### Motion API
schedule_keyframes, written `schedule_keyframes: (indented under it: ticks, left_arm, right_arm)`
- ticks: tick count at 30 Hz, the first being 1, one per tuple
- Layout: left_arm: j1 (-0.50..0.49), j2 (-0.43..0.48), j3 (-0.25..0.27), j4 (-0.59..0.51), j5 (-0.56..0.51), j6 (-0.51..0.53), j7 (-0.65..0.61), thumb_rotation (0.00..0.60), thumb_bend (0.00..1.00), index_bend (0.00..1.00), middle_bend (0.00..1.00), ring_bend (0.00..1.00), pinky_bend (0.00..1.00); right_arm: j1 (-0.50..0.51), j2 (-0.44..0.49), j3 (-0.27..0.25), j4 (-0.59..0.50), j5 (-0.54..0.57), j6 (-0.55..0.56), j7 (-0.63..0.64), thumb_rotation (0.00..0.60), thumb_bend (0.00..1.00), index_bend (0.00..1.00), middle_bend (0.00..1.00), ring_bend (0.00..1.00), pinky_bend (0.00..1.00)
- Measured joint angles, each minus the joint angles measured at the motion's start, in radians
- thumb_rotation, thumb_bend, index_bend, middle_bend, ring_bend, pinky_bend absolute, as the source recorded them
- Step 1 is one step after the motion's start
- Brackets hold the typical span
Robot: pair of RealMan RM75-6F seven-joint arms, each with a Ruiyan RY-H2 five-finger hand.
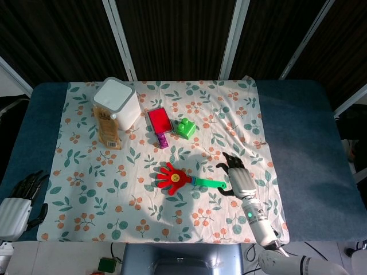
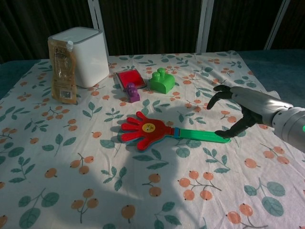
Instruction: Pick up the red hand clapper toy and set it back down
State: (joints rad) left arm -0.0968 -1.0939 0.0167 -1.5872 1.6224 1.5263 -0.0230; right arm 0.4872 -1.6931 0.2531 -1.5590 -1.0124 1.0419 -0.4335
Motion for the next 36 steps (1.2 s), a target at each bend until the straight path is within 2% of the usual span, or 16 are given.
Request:
schedule_keyframes:
  ticks: [5,10,20,36]
  left_arm:
    - [0.003,0.004,0.004,0.0,0.015,0.007,-0.007,0.6,0.51,0.0,0.0,0.0,0.14]
    - [0.005,0.004,0.007,0.001,0.023,0.013,-0.008,0.6,0.51,0.0,0.0,0.0,0.14]
    - [0.009,0.006,0.012,0.003,0.039,0.025,-0.016,0.6,0.51,0.0,0.0,0.0,0.14]
    - [0.016,0.009,0.016,0.01,0.058,0.045,-0.03,0.6,0.51,0.0,0.0,0.0,0.14]
  right_arm:
    - [0.044,-0.038,0.023,-0.006,0.097,-0.022,-0.037,0.6,0.37,0.44,0.02,0.0,0.0]
    - [0.087,-0.05,0.025,-0.017,0.174,-0.02,-0.097,0.6,0.37,0.46,0.02,0.0,0.0]
    - [0.123,-0.078,0.009,0.015,0.219,0.003,-0.124,0.6,0.37,0.53,0.04,0.0,0.0]
    - [0.16,-0.117,-0.005,0.085,0.247,-0.001,-0.103,0.6,0.37,0.53,0.05,0.0,0.0]
